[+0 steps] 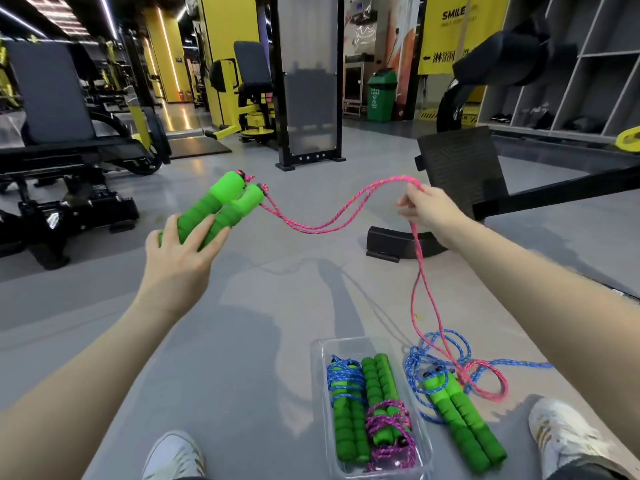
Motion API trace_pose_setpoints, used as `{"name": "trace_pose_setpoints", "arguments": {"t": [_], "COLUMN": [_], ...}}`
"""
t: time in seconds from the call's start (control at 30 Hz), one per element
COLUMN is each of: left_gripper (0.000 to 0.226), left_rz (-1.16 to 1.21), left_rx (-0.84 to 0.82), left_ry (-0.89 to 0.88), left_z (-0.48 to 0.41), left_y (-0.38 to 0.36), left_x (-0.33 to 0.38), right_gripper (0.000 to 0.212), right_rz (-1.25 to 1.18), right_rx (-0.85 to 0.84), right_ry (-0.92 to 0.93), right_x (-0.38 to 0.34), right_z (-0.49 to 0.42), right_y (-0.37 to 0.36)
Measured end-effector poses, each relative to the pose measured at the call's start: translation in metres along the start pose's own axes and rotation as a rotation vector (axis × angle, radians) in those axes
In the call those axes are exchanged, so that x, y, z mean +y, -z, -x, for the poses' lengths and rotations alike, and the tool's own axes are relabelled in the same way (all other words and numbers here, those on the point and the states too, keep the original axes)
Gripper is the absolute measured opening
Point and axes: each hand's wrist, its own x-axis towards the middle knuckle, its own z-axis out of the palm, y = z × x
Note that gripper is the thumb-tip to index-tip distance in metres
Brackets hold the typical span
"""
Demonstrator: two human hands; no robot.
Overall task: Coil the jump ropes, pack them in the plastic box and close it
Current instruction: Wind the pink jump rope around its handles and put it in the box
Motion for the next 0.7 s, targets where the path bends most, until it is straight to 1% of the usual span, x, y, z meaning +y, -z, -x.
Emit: {"name": "trace_pose_setpoints", "arguments": {"t": [0.1,0.17,0.27,0.37,0.43,0.5,0.6,0.63,0.67,0.7], "left_gripper": [0.048,0.05,0.053,0.052,0.05,0.049,0.051,0.051,0.051,0.05], "left_rz": [0.041,0.07,0.096,0.103,0.119,0.129,0.129,0.122,0.12,0.122], "left_rx": [0.046,0.061,0.088,0.117,0.124,0.146,0.149,0.143,0.135,0.126], "left_ry": [0.028,0.021,0.003,0.0,0.005,-0.002,-0.033,-0.044,-0.052,-0.057], "left_z": [-0.017,-0.023,-0.028,-0.032,-0.034,-0.036,-0.039,-0.039,-0.039,-0.039], "left_y": [0.006,0.01,0.017,0.022,0.024,0.025,0.023,0.022,0.02,0.019], "left_x": [0.008,0.014,0.019,0.023,0.025,0.028,0.032,0.033,0.035,0.037], "right_gripper": [0.033,0.034,0.034,0.033,0.034,0.032,0.028,0.028,0.027,0.025], "right_rz": [-0.054,-0.083,-0.109,-0.254,-0.272,-0.196,0.035,0.131,0.269,0.446], "right_rx": [0.02,0.036,0.082,0.114,0.126,0.138,0.141,0.099,0.008,-0.143], "right_ry": [0.173,0.254,0.318,0.341,0.352,0.338,0.257,0.22,0.183,0.13], "right_x": [-0.058,-0.084,-0.107,-0.12,-0.122,-0.113,-0.065,-0.044,-0.022,-0.002], "right_z": [-0.012,-0.017,-0.019,-0.015,-0.014,-0.017,-0.018,-0.015,-0.009,-0.001], "right_y": [-0.006,-0.005,-0.003,0.0,0.001,0.002,-0.003,-0.006,-0.009,-0.012]}}
